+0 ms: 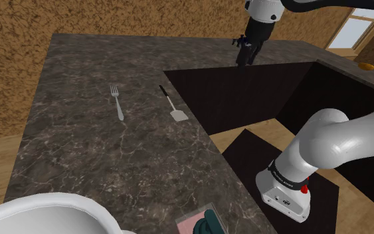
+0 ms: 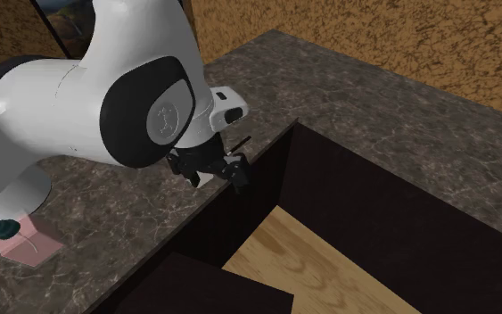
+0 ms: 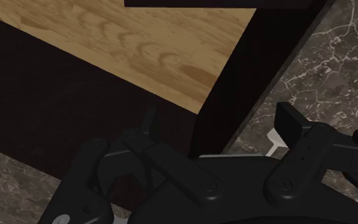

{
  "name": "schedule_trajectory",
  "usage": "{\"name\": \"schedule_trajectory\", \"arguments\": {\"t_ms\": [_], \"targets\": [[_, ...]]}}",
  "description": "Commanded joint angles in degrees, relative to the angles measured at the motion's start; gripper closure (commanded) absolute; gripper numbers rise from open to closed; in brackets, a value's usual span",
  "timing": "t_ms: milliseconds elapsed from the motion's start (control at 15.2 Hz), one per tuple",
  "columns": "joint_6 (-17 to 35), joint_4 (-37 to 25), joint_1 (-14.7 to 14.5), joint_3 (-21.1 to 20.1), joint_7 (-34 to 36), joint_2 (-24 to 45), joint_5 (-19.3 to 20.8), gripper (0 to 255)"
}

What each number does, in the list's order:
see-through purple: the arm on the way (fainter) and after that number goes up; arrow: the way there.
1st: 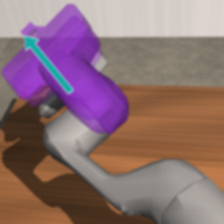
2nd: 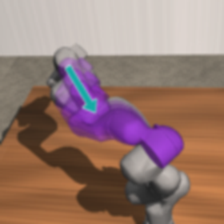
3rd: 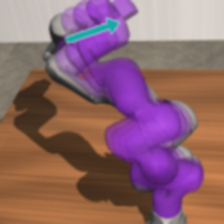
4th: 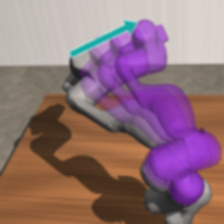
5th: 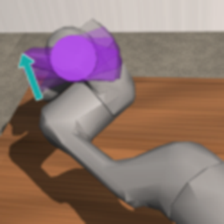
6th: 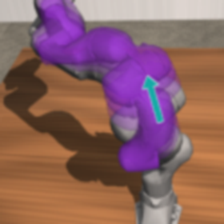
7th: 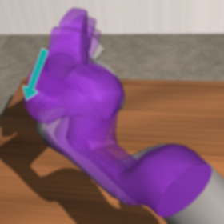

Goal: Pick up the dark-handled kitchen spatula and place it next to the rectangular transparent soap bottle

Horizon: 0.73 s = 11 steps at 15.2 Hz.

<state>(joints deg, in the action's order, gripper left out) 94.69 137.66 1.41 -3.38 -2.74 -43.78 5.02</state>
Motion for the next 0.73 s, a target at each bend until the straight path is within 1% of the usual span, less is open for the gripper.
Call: {"name": "schedule_trajectory", "arguments": {"t_ms": [0,330,660], "targets": [[0.00,0.00,0.00,0.00,0.00,0.00,0.00,0],[8.63,1.04,0.55,-3.37,8.23,7.40,-2.83,0],[16.97,-0.19,1.33,-6.52,16.17,16.56,-4.50,0]]}}
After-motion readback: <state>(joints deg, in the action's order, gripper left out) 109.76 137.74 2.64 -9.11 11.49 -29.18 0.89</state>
